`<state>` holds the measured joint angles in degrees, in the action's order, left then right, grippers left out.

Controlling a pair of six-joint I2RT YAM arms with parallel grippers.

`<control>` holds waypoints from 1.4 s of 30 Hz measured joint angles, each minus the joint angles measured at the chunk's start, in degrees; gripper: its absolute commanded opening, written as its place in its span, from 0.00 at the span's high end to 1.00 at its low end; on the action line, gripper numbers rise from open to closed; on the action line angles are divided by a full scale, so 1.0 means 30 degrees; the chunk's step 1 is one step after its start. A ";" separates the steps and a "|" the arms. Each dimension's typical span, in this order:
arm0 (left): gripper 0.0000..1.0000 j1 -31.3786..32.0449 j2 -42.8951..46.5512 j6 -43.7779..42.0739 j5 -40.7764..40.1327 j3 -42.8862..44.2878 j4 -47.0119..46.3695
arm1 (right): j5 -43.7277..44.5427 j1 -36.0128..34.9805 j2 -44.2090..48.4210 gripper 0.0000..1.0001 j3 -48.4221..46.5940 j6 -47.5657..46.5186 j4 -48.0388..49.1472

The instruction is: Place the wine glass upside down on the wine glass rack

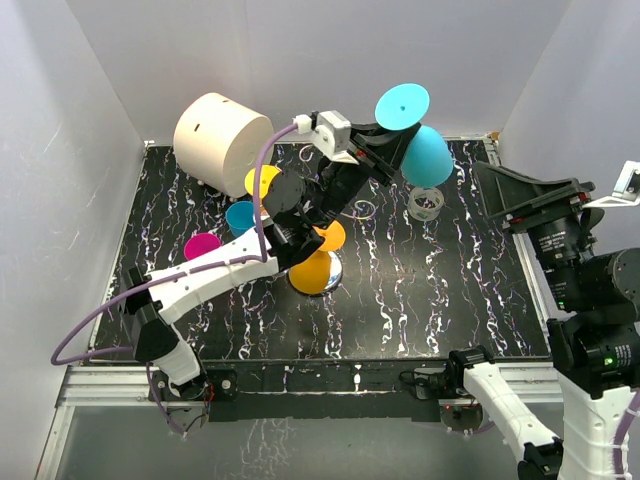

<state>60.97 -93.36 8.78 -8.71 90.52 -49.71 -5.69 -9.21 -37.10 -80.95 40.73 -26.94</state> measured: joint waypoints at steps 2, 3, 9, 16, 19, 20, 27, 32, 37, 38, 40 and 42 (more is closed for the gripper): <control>1.00 0.0000 0.0175 -0.1355 0.0663 0.0109 0.1151 | -0.0255 0.0000 -0.0423 0.29 -0.0517 0.0124 -0.0255; 1.00 0.0000 0.0233 -0.1953 0.0969 0.0219 0.1705 | -0.0415 0.0000 -0.0597 0.29 -0.0707 0.0182 -0.0328; 1.00 0.0000 0.0495 -0.5005 0.2710 0.0925 0.4568 | -0.2514 0.0000 -0.2164 0.30 -0.2229 0.1086 -0.0670; 1.00 0.0000 0.0721 -0.8284 0.4794 0.1086 0.6397 | -0.4779 0.0000 -0.3220 0.31 -0.2484 0.1996 -0.0678; 1.00 0.0000 0.0729 -0.9180 0.5355 0.1086 0.6681 | -0.4940 0.0000 -0.3271 0.35 -0.2463 0.2280 -0.0692; 1.00 0.0000 0.0736 -0.9428 0.5552 0.1071 0.6717 | -0.4889 0.0000 -0.3271 0.39 -0.2463 0.2528 -0.0692; 1.00 0.0000 0.1260 -1.0324 0.6594 0.0430 0.6572 | -0.4189 0.0007 -0.3840 0.55 -0.2455 0.3606 -0.1122; 1.00 -0.0146 0.1370 -1.0666 0.6637 0.0350 0.6805 | -0.4160 0.0000 -0.4080 0.64 -0.1785 0.4605 -0.0648; 1.00 -0.0153 0.1362 -1.0724 0.6754 0.0168 0.6900 | -0.4240 0.0000 -0.3585 0.69 -0.0831 0.5508 -0.0080; 1.00 -0.0153 0.1362 -1.0724 0.6783 0.0168 0.6885 | -0.4299 0.0000 -0.3526 0.70 -0.0692 0.5668 0.0109; 1.00 -0.0153 0.1362 -1.0703 0.6849 0.0168 0.6878 | -0.4386 0.0000 -0.3446 0.71 -0.0466 0.6040 0.0481; 1.00 -0.0160 0.1362 -1.0652 0.6943 0.0160 0.6856 | -0.4597 0.0007 -0.3359 0.72 -0.0138 0.6535 0.0991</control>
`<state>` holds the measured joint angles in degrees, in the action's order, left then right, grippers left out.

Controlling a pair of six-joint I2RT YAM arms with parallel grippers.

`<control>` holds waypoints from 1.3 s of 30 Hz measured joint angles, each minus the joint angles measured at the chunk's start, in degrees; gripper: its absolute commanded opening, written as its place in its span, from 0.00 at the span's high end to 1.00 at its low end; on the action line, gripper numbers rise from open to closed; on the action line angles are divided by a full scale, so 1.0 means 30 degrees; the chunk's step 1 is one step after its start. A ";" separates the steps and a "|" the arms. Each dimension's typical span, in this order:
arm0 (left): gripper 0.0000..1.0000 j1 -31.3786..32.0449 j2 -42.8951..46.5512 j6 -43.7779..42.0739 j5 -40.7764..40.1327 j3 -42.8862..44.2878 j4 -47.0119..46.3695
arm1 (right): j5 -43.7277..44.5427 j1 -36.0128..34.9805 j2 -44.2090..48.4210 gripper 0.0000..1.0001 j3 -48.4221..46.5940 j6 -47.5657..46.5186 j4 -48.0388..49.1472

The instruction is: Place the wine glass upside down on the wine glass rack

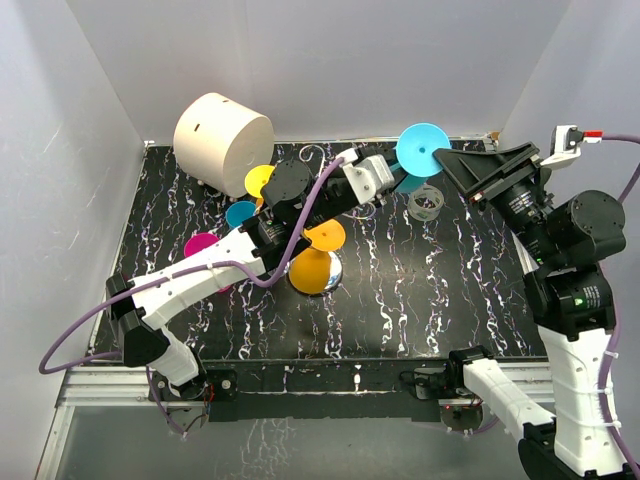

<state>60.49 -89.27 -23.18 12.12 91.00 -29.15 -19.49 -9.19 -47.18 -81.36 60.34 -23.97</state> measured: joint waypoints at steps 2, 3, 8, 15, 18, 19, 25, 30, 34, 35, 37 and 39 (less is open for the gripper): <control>1.00 -0.0007 0.0000 0.0036 0.0095 -0.0029 -0.0051 | -0.0226 -0.0007 0.0117 0.73 0.0459 0.0612 0.0648; 1.00 -0.0015 0.0000 0.0080 0.0146 -0.0058 -0.0073 | -0.0372 -0.0007 0.0160 0.74 0.0656 0.0954 0.0933; 1.00 -0.0036 0.0000 0.0197 0.0335 -0.0087 -0.0204 | -0.0772 0.0000 0.0248 0.80 0.1202 0.2149 0.2011; 1.00 -0.0036 0.0000 0.0393 0.0780 -0.0095 -0.0372 | -0.0947 -0.0007 0.0372 0.80 0.1428 0.2827 0.2521; 1.00 -0.0036 0.0000 0.0444 0.0940 -0.0095 -0.0408 | -0.1078 -0.0007 0.0372 0.82 0.1457 0.2929 0.2637; 1.00 -0.0036 0.0000 0.0452 0.1027 -0.0095 -0.0423 | -0.1144 -0.0007 0.0372 0.84 0.1472 0.2936 0.2681; 0.76 -0.0036 0.0007 0.0678 0.1304 -0.0466 -0.0576 | -0.1406 -0.0007 0.0503 1.00 0.1785 0.3038 0.3009; 0.37 0.0022 0.0364 0.0852 0.1260 -0.1311 -0.1166 | -0.1333 -0.0007 0.0517 1.00 0.1800 0.3045 0.2790; 0.33 0.0058 0.1625 0.0809 0.1056 -0.2732 -0.1122 | -0.1151 -0.0007 0.0481 1.00 0.1800 0.3060 0.2732; 0.32 0.0058 0.1960 0.0750 0.0933 -0.2929 -0.1071 | -0.1042 -0.0007 0.0474 1.00 0.1800 0.3060 0.2710; 0.31 0.0058 0.2630 0.0619 0.0561 -0.3228 -0.0940 | -0.0831 -0.0007 0.0459 1.00 0.1800 0.3053 0.2681; 0.30 0.0058 0.3432 0.0495 0.0117 -0.3599 -0.0729 | -0.0590 -0.0007 0.0437 1.00 0.1800 0.3031 0.2645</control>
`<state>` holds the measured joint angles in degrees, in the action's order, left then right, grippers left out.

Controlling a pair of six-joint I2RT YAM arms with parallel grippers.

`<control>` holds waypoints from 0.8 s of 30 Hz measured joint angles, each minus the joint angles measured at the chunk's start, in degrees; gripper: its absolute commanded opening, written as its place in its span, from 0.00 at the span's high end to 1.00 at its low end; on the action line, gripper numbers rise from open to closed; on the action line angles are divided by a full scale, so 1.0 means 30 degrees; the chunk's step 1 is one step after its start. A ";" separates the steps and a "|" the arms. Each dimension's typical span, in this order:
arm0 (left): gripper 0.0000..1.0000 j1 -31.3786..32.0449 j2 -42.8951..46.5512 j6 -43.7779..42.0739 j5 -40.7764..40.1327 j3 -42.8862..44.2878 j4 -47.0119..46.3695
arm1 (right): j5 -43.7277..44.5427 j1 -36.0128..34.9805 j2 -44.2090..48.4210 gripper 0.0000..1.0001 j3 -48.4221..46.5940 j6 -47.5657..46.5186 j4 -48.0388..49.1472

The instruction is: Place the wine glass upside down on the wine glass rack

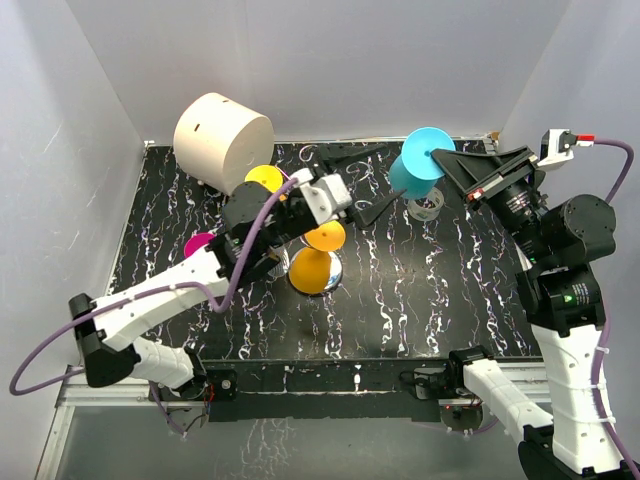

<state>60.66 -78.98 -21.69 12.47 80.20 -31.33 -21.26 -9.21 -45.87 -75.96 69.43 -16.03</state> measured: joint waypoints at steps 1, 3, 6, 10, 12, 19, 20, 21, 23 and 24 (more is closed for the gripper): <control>0.29 0.0000 0.0415 -0.0073 -0.0270 -0.0182 0.0080 | 0.0124 0.0000 -0.0015 1.00 0.0007 -0.0015 0.0000; 0.27 0.0000 0.1166 -0.0109 -0.0918 -0.0437 0.0335 | 0.0342 0.0000 -0.0066 1.00 0.0066 -0.0036 0.0007; 0.25 0.0000 0.1938 0.0022 -0.2120 -0.0481 0.0954 | 0.0692 0.0000 -0.0189 1.00 0.0423 -0.0073 -0.0066; 0.23 0.0000 0.2754 0.0758 -0.4634 -0.0510 0.2375 | 0.1005 0.0000 -0.0787 1.00 0.1020 -0.0124 -0.0197; 0.21 0.0000 0.3381 0.1311 -0.6098 -0.1078 0.2594 | 0.1137 0.0000 -0.1158 1.00 0.1304 -0.0168 -0.0321; 0.20 -0.0007 0.7497 0.2958 -0.9486 -0.5020 0.3701 | 0.1239 0.0000 -0.2885 1.00 0.1953 -0.0554 -0.1151; 0.20 -0.0007 0.8029 0.3104 -0.9719 -0.5326 0.3912 | 0.1231 0.0000 -0.2994 1.00 0.2047 -0.0605 -0.1151; 0.20 -0.0007 0.8553 0.3249 -0.9945 -0.5632 0.4116 | 0.1224 0.0000 -0.3126 1.00 0.2127 -0.0648 -0.1173; 0.20 0.0000 0.9610 0.3432 -1.0265 -0.6193 0.4575 | 0.1202 0.0000 -0.3432 1.00 0.2142 -0.0714 -0.1129; 0.20 0.0000 1.0003 0.3468 -1.0375 -0.6375 0.4779 | 0.1180 0.0000 -0.3563 1.00 0.2142 -0.0750 -0.1064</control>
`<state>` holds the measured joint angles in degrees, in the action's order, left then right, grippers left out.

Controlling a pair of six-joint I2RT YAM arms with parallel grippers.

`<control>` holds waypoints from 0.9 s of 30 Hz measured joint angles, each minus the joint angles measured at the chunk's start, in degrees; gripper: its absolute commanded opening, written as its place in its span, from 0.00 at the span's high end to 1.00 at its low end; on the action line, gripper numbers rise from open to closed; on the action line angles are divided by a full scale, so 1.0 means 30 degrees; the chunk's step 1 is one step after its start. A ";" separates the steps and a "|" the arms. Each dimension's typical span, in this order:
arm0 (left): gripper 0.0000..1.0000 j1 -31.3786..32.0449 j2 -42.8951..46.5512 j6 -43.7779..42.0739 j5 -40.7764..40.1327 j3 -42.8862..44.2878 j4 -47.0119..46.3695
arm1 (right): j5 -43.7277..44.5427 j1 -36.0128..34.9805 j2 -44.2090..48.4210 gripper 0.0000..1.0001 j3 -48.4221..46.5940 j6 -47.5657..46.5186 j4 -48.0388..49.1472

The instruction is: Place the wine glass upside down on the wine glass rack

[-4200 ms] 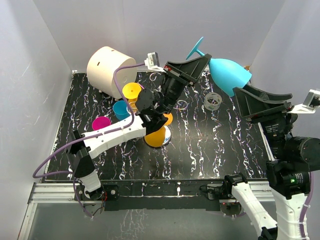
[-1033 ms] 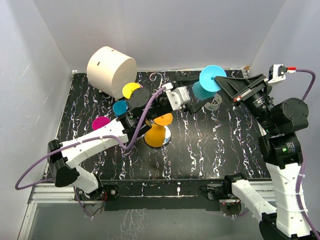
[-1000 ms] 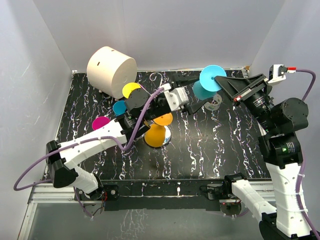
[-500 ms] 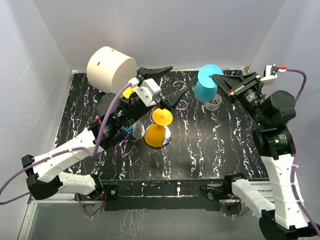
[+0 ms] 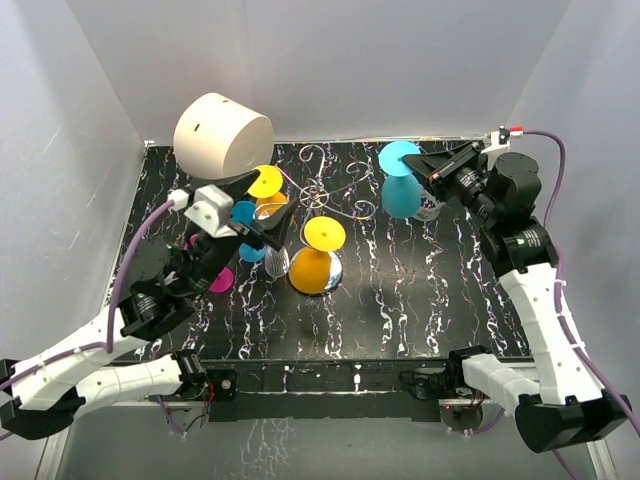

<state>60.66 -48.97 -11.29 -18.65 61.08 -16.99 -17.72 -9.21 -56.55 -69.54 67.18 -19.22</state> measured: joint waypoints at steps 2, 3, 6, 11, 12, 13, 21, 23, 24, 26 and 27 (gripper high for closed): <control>0.20 0.0000 0.0831 0.0022 -0.0248 -0.0240 0.0663 | -0.0058 0.0000 -0.0423 1.00 0.0000 -0.0015 0.0226; 0.20 0.0000 0.1173 0.0015 -0.0408 -0.0299 0.0991 | -0.0073 0.0000 -0.0721 1.00 -0.0007 -0.0015 0.0401; 0.20 0.0000 0.2084 -0.0015 -0.1071 -0.0364 0.1967 | -0.0131 0.0000 -0.1807 1.00 -0.0124 -0.0095 0.0597; 0.19 0.0000 0.3657 -0.0073 -0.3344 -0.1421 0.2317 | -0.0153 -0.0015 -0.3330 1.00 -0.0532 -0.0452 0.0590; 0.19 0.0000 0.4036 -0.0073 -0.3905 -0.1851 0.2324 | -0.0160 -0.0029 -0.3563 1.00 -0.0685 -0.0488 0.0583; 0.19 0.0000 0.4350 -0.0073 -0.4415 -0.2222 0.2295 | -0.0168 -0.0058 -0.3789 1.00 -0.0867 -0.0517 0.0597; 0.19 0.0000 0.4860 -0.0342 -0.6659 -0.3213 0.2229 | -0.1115 -0.0459 -0.6033 1.00 -0.2892 0.0124 0.1654; 0.19 0.0000 0.4860 -0.0459 -0.6805 -0.3213 0.2106 | -0.1173 -0.0823 -0.6608 1.00 -0.3264 0.0255 0.1894; 0.19 0.0000 0.4860 -0.0525 -0.6870 -0.3220 0.2040 | -0.1173 -0.1093 -0.6870 1.00 -0.3388 0.0291 0.1945; 0.19 0.0000 0.4860 -0.0597 -0.6987 -0.3249 0.1923 | -0.1224 -0.1617 -0.7286 1.00 -0.3599 0.0313 0.1953; 0.19 0.0000 0.4867 -0.0619 -0.7016 -0.3286 0.1872 | -0.1231 -0.1902 -0.7519 1.00 -0.3745 0.0313 0.1945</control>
<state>60.66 -34.37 -13.15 -39.70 51.22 -11.38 -21.41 -14.92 -79.11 -80.77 68.12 -13.39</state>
